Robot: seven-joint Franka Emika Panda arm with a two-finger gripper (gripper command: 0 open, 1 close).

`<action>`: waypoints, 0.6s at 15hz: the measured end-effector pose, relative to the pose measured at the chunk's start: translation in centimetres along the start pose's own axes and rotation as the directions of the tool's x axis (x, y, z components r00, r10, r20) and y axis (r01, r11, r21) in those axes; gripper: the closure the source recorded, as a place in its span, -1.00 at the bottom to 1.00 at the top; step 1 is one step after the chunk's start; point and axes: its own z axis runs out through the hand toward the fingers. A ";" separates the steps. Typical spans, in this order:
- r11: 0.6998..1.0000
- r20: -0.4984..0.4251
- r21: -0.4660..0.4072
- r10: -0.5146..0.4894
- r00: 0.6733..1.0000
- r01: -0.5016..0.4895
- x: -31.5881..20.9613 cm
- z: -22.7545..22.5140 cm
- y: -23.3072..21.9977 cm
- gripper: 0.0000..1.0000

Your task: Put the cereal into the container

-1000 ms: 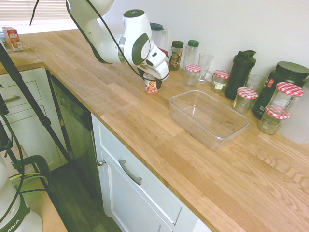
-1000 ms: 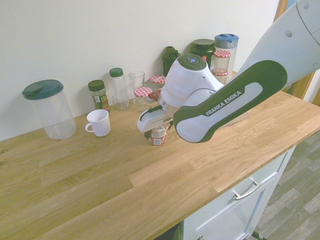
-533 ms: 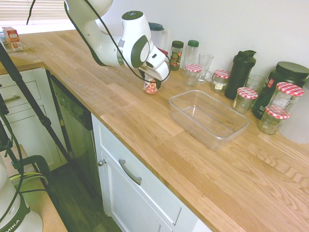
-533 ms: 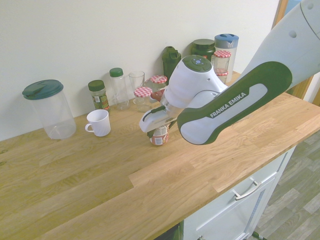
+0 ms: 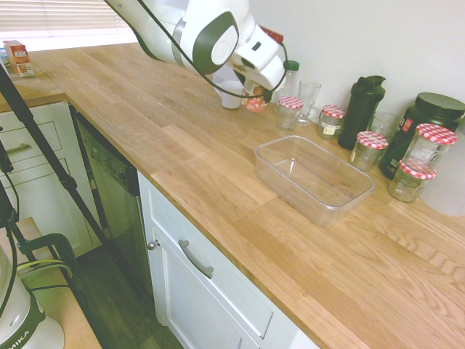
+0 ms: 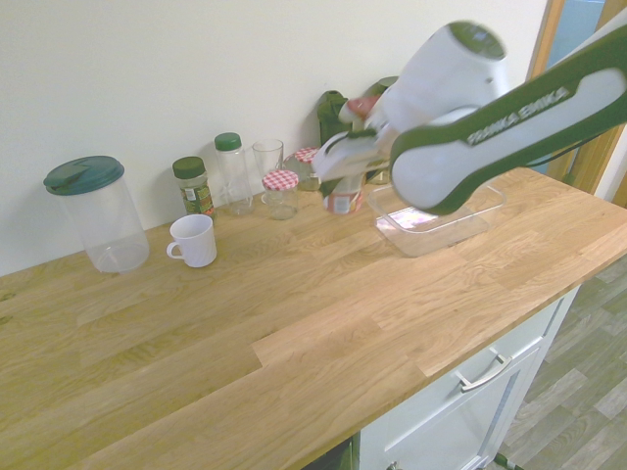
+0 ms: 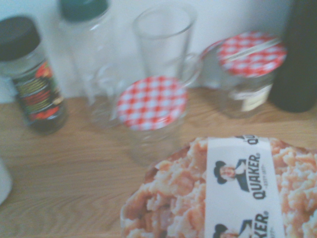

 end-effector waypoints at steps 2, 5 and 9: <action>0.998 -0.021 -0.050 0.039 0.999 -0.040 4.1 0.2 5.1 1.00; 0.990 -0.014 -0.119 0.075 0.997 -0.077 6.9 3.8 11.1 1.00; 0.984 0.007 -0.164 0.074 0.997 -0.072 7.7 8.1 12.6 1.00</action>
